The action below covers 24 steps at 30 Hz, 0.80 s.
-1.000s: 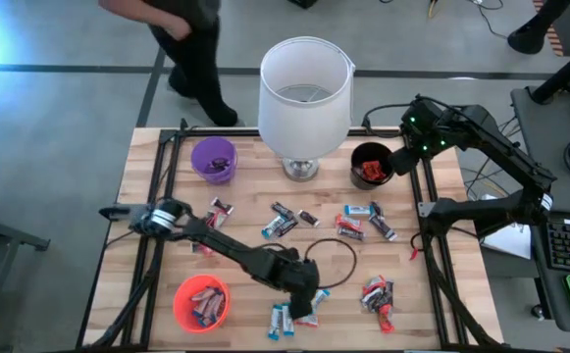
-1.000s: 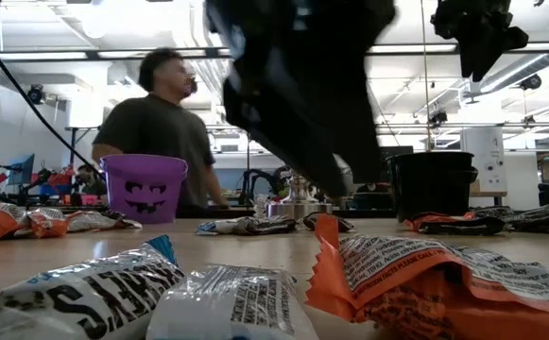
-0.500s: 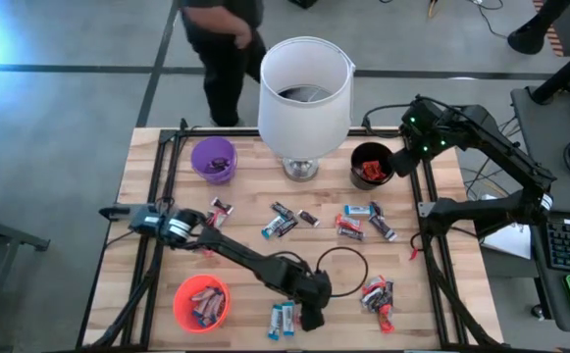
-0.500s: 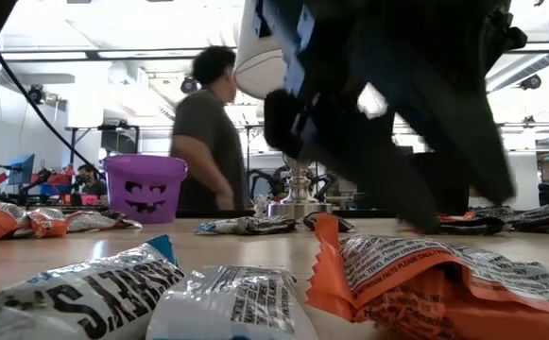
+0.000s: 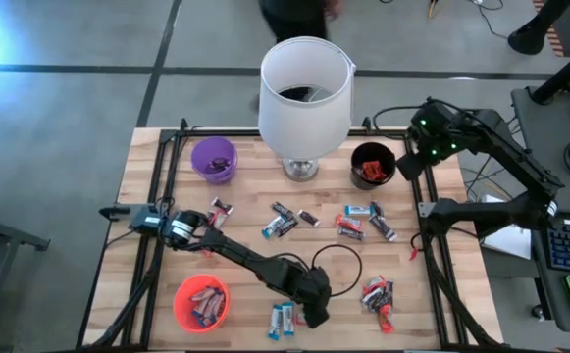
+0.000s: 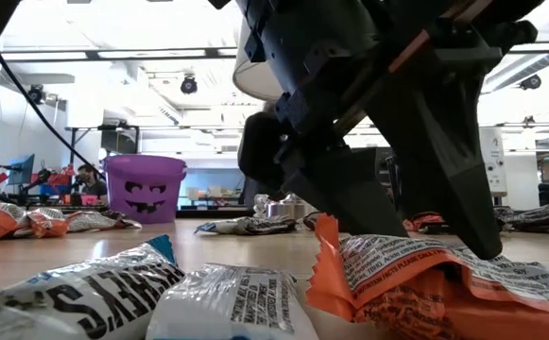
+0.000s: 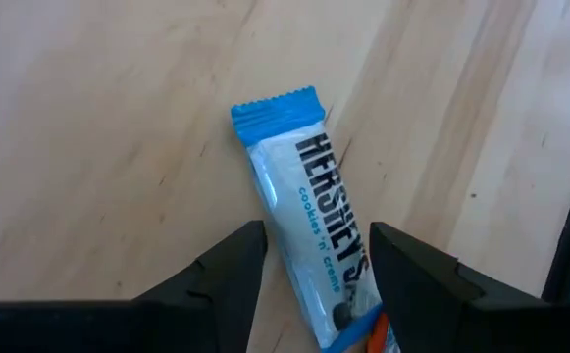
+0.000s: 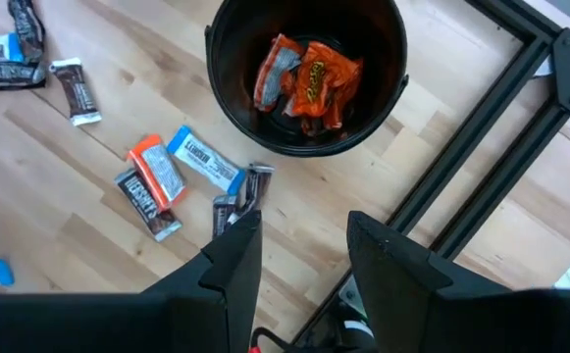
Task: Organize candy in baskets
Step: Put the white chocolate bar into the orange bucket
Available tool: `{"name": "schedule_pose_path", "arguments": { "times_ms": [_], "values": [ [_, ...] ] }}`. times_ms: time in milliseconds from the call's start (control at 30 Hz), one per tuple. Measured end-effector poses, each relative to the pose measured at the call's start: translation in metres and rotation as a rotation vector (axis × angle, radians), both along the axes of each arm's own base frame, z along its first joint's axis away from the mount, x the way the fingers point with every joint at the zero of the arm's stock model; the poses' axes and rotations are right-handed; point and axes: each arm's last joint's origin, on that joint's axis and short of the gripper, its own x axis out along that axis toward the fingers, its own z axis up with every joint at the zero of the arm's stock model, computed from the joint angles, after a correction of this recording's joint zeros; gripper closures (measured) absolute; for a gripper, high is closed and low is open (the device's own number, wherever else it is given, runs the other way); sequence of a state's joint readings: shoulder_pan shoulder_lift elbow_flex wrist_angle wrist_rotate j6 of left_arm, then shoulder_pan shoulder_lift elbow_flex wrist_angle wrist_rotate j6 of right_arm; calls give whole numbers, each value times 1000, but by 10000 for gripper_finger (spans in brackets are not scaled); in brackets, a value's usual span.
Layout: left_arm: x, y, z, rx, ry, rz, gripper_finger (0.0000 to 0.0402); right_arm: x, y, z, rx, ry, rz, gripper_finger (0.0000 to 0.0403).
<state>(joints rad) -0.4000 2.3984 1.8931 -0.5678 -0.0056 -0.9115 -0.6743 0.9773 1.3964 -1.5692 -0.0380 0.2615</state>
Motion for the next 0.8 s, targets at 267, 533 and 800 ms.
{"name": "schedule_pose_path", "arguments": {
  "times_ms": [267, 533, 800],
  "values": [
    [0, -3, -15, -15, 38, 18, 279, -11, 8, 5, -30, -38, 0, 259],
    [2, -5, -16, -22, 4, -26, 391, -10, 8, 5, -30, -36, 0, 259],
    [2, -8, -1, -35, -39, -83, 399, -10, 8, 5, -37, -32, 23, 259]
  ]
}}
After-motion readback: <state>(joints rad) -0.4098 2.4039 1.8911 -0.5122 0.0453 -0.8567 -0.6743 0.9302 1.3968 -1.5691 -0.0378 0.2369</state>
